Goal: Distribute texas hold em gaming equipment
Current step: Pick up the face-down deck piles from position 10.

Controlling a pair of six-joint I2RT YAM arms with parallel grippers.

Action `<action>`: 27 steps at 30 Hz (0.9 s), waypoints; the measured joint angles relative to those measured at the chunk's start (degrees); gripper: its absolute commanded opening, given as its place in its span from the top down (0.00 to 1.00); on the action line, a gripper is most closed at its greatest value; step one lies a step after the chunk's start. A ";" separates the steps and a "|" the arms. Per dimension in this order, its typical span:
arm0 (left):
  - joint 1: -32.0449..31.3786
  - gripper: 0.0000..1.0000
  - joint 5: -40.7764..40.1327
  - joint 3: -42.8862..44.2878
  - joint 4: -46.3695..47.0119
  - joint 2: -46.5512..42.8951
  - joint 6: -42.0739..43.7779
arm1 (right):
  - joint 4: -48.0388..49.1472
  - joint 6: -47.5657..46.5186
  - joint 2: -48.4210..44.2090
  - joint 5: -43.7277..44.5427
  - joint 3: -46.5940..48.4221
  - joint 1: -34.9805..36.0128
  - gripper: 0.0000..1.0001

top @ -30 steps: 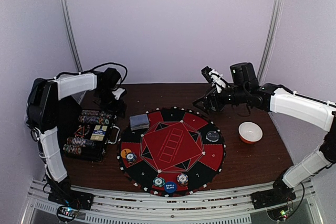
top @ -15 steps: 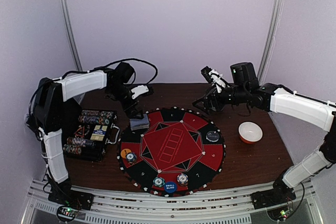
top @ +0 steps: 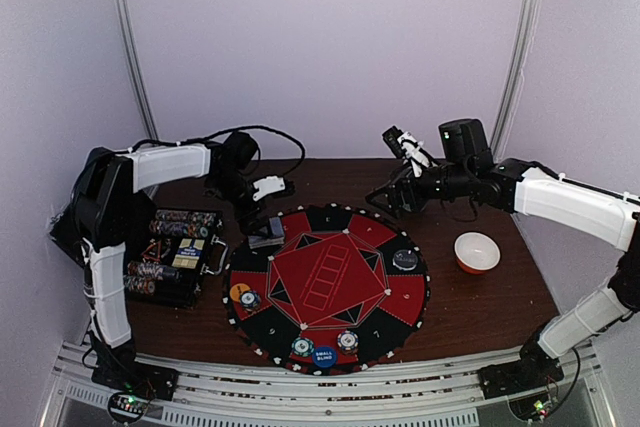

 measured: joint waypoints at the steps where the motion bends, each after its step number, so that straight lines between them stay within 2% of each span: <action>1: 0.00 0.02 -0.02 0.00 0.15 0.61 0.02 | 0.02 0.11 0.00 -0.02 0.00 0.00 0.00; 22: 1.01 0.02 -0.68 -0.13 1.31 5.68 -0.02 | 0.02 0.31 0.22 -0.92 0.00 0.00 0.00; 27: 1.27 0.10 -0.85 -0.13 1.38 7.26 0.02 | 0.02 0.37 0.59 -1.09 0.00 0.00 0.00</action>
